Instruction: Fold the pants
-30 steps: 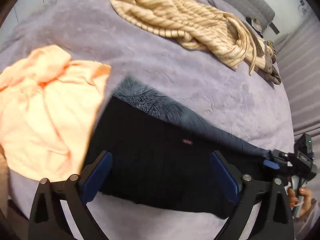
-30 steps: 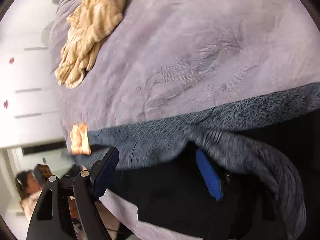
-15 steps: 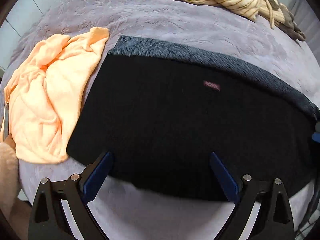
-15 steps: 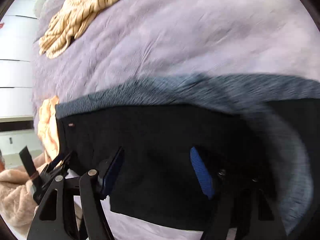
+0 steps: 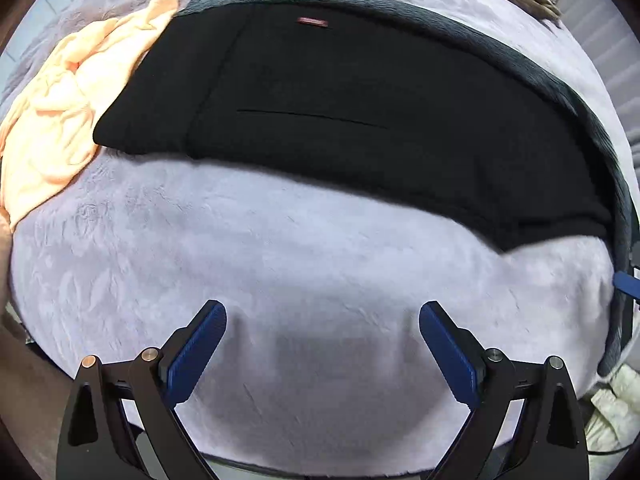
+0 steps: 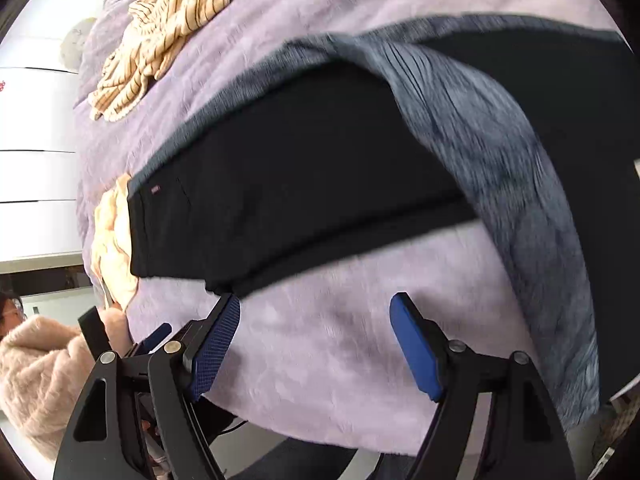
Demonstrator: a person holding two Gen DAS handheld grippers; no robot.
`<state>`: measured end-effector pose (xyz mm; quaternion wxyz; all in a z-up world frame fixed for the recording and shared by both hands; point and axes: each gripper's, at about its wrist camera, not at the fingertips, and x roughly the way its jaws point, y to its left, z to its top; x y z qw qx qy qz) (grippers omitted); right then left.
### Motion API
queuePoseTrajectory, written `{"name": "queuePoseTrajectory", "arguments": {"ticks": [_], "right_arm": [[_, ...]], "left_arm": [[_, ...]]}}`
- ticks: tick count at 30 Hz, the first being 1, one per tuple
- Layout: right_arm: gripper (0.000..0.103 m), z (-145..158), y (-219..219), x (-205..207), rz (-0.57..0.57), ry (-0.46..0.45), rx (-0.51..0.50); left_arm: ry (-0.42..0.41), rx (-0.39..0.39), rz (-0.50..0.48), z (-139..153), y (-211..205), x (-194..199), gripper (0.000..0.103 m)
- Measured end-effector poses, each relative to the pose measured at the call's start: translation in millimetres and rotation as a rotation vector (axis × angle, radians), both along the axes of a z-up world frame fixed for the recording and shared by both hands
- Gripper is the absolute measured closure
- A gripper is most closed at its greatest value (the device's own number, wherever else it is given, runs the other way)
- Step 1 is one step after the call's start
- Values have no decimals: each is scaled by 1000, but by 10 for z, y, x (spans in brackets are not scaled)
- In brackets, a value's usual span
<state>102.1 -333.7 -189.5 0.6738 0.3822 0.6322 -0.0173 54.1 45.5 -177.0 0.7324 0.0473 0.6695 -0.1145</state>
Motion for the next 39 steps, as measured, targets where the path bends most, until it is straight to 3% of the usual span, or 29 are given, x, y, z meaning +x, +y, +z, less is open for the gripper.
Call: {"name": "queuePoseTrajectory", "arguments": {"ticks": [4, 14, 21, 27, 30, 33, 35, 37, 39], "right_arm": [[23, -45, -13, -167, -20, 9, 7], [23, 228, -267, -491, -115, -66, -59], [22, 221, -817, -1275, -341, -56, -80], [23, -69, -1127, -2015, -532, -13, -12], [23, -312, -1244, -2311, -611, 7, 46], [23, -606, -1323, -2467, -663, -34, 154], [23, -799, -1361, -2489, -686, -123, 295], [30, -977, -1364, -2459, -696, -164, 414], [70, -1122, -1381, -2438, -695, -135, 473]], "left_arm": [[-21, -1, -51, 113, -81, -172, 5], [-85, -27, -129, 566, -260, -297, 5], [-59, -65, -322, 673, -1194, -188, 5], [59, -244, -457, 588, -2087, -332, 5], [91, -266, -488, 513, -2532, -392, 5], [129, -299, -499, 416, -2849, -401, 5], [134, -315, -534, 345, -3010, -405, 5], [145, -315, -566, 307, -3147, -397, 5], [168, -322, -577, 287, -3269, -415, 5]]}}
